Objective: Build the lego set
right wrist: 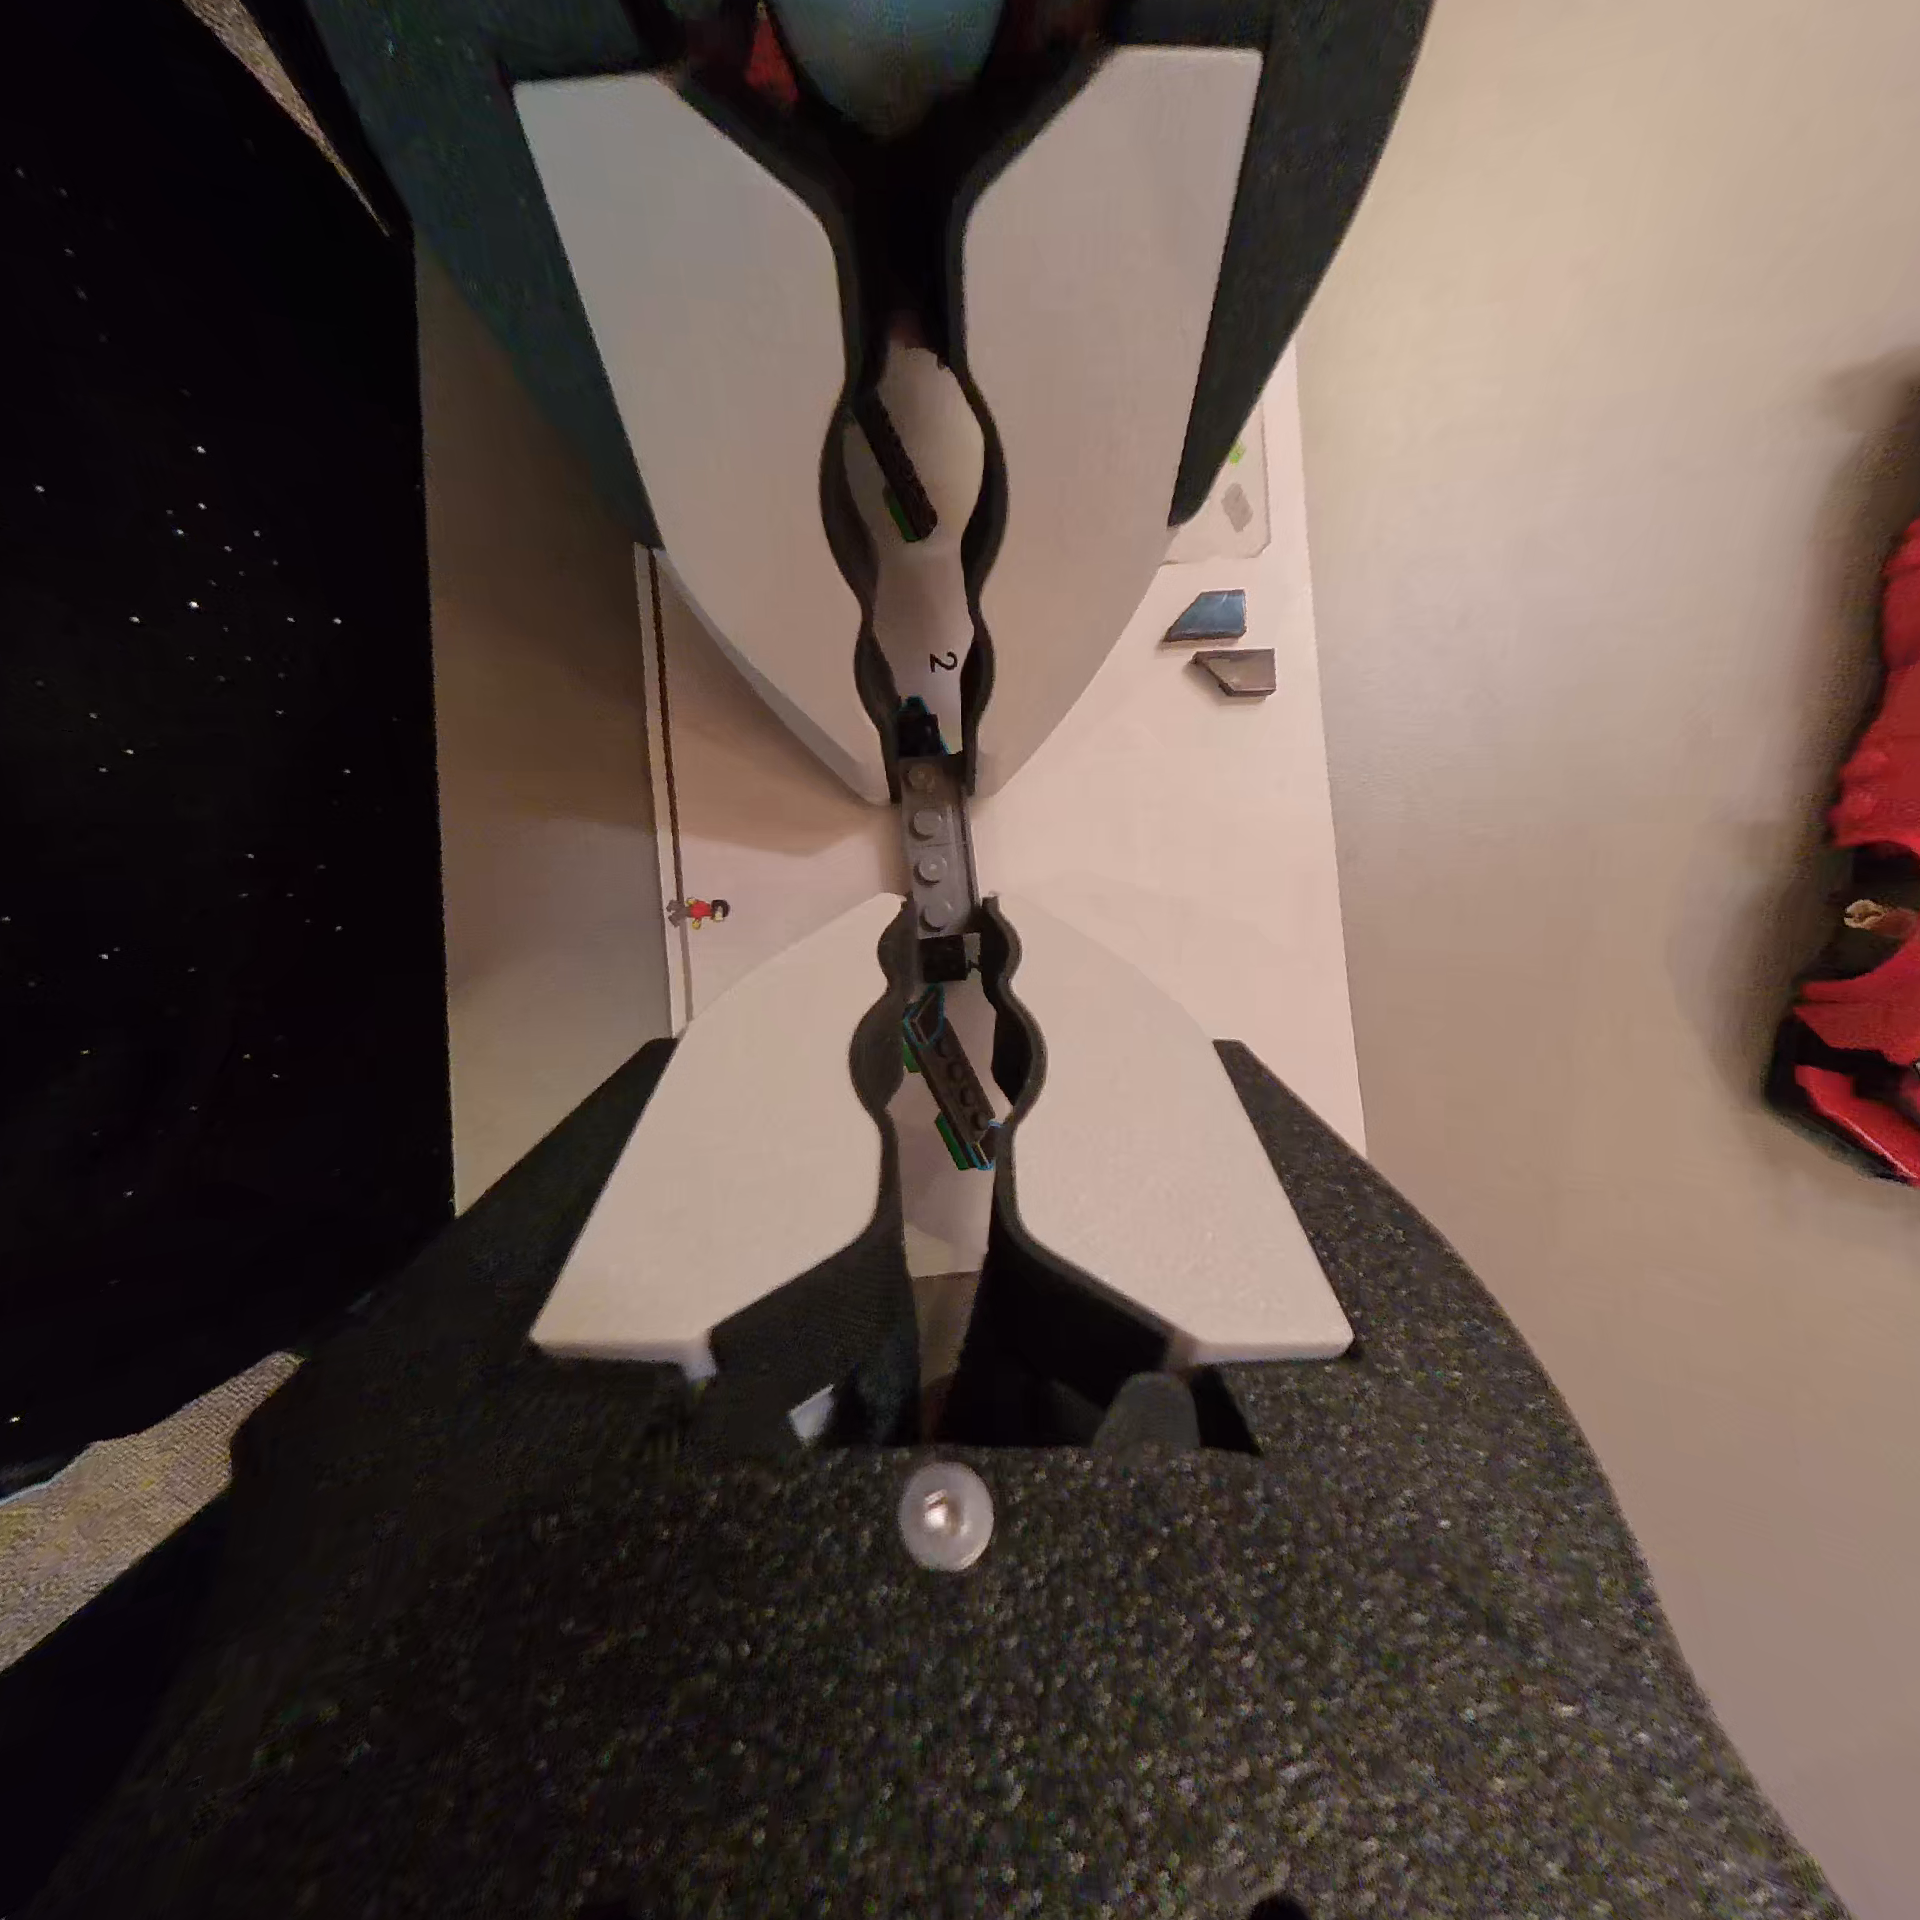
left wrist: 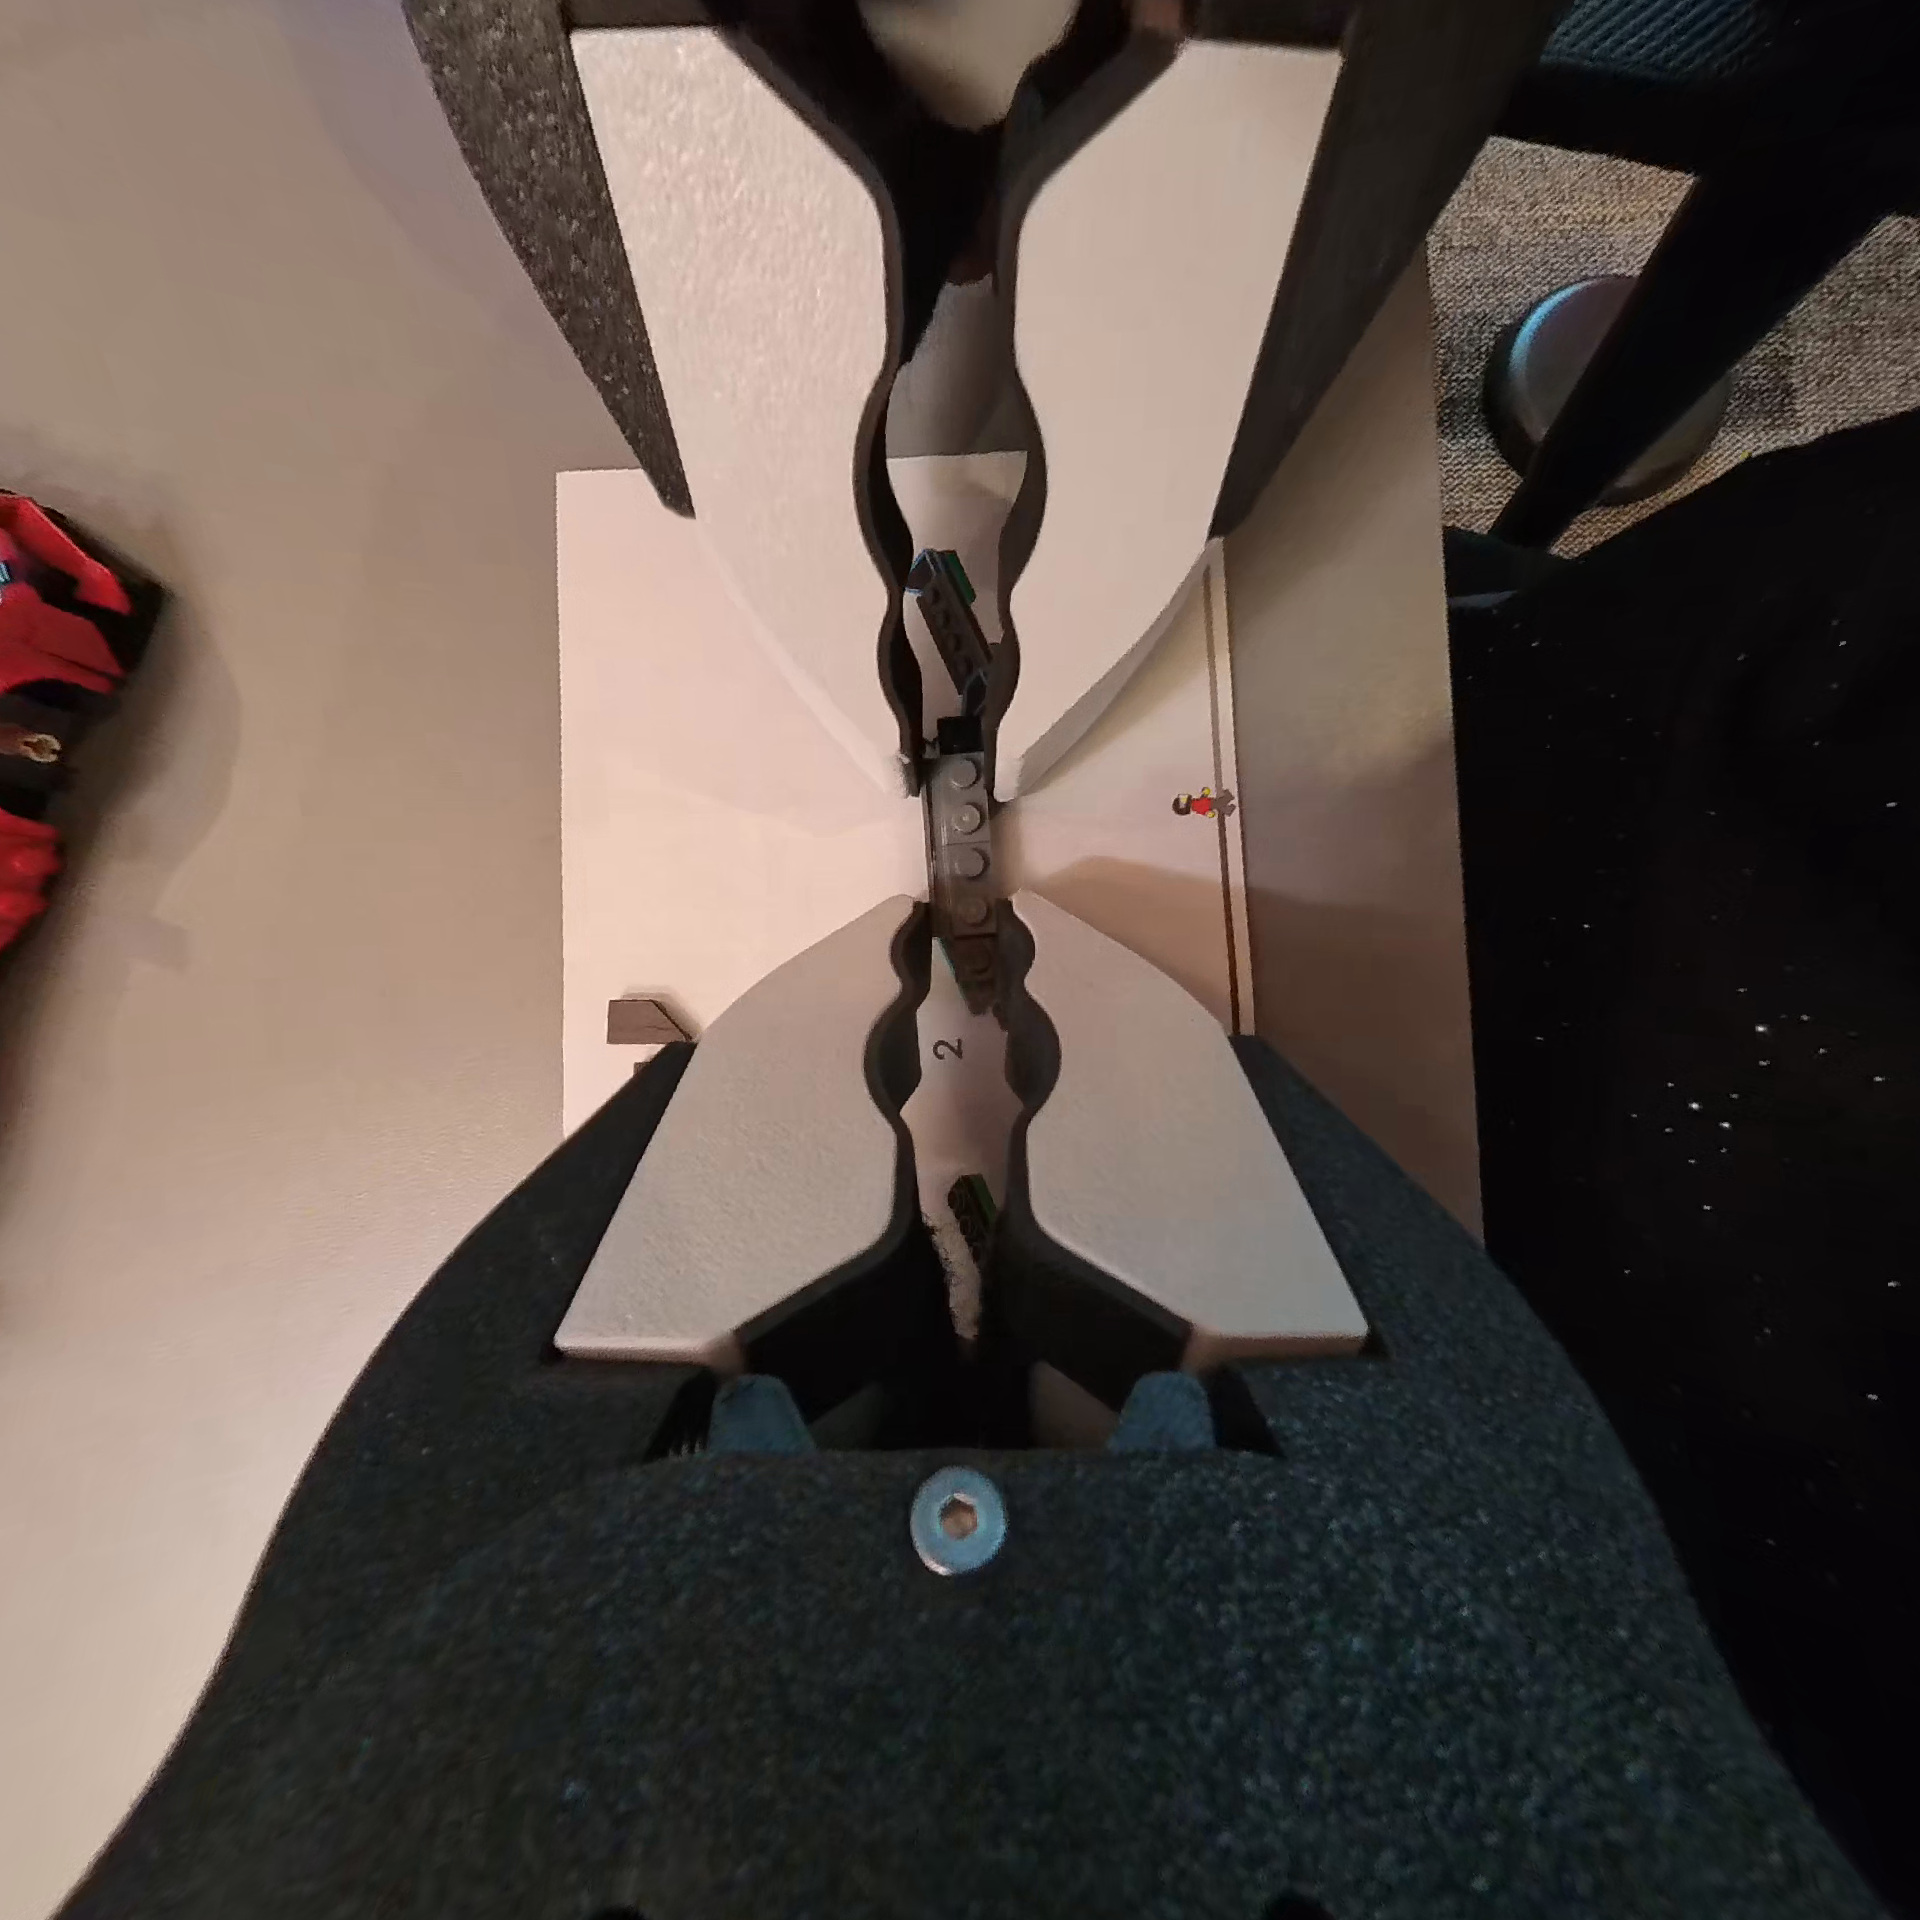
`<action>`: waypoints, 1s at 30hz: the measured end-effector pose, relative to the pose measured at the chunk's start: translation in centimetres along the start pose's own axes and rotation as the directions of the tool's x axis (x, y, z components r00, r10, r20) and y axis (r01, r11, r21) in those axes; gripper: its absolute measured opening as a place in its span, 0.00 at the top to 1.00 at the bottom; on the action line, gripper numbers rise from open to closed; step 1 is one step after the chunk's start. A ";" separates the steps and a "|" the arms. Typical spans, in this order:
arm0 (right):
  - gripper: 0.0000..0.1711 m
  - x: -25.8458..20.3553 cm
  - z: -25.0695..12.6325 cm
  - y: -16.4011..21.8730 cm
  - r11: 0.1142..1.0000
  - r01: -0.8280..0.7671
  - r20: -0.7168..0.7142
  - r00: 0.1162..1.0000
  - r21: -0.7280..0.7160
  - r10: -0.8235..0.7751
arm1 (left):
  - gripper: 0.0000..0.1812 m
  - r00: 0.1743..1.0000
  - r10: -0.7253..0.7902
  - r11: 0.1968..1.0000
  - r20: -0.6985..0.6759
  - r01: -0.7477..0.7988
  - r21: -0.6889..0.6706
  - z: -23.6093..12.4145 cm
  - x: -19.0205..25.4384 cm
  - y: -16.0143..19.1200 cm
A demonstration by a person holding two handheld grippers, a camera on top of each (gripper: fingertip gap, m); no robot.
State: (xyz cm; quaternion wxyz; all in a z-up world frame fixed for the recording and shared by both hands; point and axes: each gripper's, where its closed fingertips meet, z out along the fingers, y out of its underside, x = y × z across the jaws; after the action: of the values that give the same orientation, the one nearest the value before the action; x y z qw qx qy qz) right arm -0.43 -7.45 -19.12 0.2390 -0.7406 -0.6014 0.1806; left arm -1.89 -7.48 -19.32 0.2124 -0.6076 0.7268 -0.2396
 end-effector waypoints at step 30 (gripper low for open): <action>0.92 4.4 -3.1 0.2 0.981 0.182 -0.433 0.891 0.071 -0.134 | 0.84 0.916 -0.333 0.899 0.222 0.238 0.367 -10.1 -1.9 5.5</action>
State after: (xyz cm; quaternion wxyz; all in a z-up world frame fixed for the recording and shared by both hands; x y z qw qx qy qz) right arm 2.35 -3.60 -16.65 0.4189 -0.6963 -0.5821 0.0271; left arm -11.93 -3.90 -14.65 0.3744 -0.6913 0.5405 -0.2995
